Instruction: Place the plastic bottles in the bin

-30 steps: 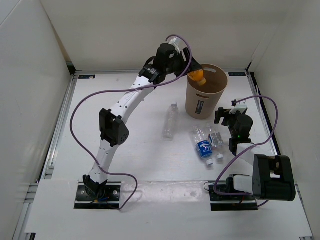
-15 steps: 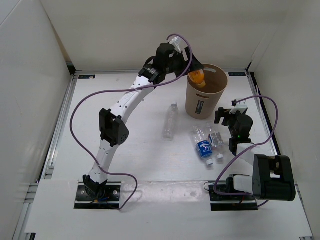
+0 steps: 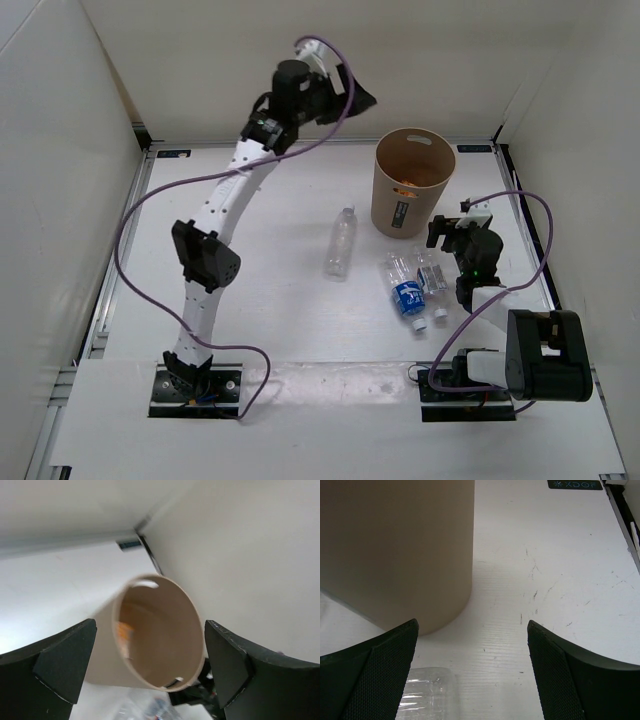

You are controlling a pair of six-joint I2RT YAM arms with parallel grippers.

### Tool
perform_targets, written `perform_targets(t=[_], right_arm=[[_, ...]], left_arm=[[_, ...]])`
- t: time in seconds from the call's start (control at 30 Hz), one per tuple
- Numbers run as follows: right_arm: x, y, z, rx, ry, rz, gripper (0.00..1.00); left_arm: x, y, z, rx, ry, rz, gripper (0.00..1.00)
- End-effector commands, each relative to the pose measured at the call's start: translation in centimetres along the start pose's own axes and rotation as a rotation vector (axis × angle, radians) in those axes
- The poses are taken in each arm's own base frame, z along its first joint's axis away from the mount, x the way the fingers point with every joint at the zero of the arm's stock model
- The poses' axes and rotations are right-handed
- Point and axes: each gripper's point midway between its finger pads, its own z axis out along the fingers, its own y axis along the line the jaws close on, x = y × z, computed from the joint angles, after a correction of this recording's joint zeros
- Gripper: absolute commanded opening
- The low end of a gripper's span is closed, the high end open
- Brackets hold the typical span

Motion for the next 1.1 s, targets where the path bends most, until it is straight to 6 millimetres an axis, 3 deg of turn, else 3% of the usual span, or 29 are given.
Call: perform_targets(t=[0.0,0.03,0.1,0.13,0.2,0.23,0.3,0.37,0.43,0.47,0.5,0.57,0.67,1.07], right_arm=[[-2.1,-0.3,0.5,0.019,-0.053,-0.004,0.9],[-2.1,-0.3,0.5,0.021,-0.053,-0.004,0.9],[-2.0,-0.2,0.5,0.018,-0.051,-0.004,0.9],[-1.9,-0.3,0.5,0.022,-0.05,-0.004,0.9],[-2.0,-0.2,0.5,0.018,-0.051,-0.005,0.9],[-2.0,-0.3,0.5,0.021,-0.05,-0.004,0.9],[-1.9,-0.3,0.5,0.022,-0.05,-0.004,0.9],[-1.9,-0.3,0.5,0.022,-0.048,-0.004,0.9],[-2.0,-0.3,0.5,0.021,-0.05,-0.004,0.9],[-1.9,-0.2,0.5,0.021,-0.048,-0.006,0.9],[-2.0,-0.3,0.5,0.022,-0.051,-0.004,0.9],[-1.9,-0.2,0.5,0.021,-0.048,-0.004,0.9],[-1.9,-0.2,0.5,0.018,-0.048,-0.004,0.9],[-1.9,-0.3,0.5,0.021,-0.047,-0.003,0.9]], left_arm=[[-9.8,-2.9,-8.3,-0.024,-0.224,0.164,0.99],[-11.3,-2.1,-9.9,-0.049,-0.253,0.168,0.99],[-11.2,-0.3,-10.4,-0.097,-0.237,0.172,0.99],[-12.1,0.3,-11.7,-0.12,-0.254,0.179,0.99],[-10.8,2.9,-11.6,-0.185,-0.217,0.161,0.99],[-9.6,5.5,-12.0,-0.237,-0.181,0.14,0.99],[-7.9,7.3,-12.3,-0.274,-0.123,0.118,0.99],[-4.5,9.3,-11.7,-0.293,-0.016,0.138,0.99],[-2.1,9.9,-11.9,-0.317,0.046,0.211,0.99],[0.7,9.6,-11.1,-0.31,0.099,0.235,0.99],[2.4,10.7,-10.8,-0.323,0.129,0.268,0.99],[4.5,10.6,-10.3,-0.311,0.163,0.284,0.99],[9.9,13.6,-10.2,-0.346,0.291,0.203,0.99],[18.6,14.2,-7.6,-0.295,0.48,0.18,0.99]])
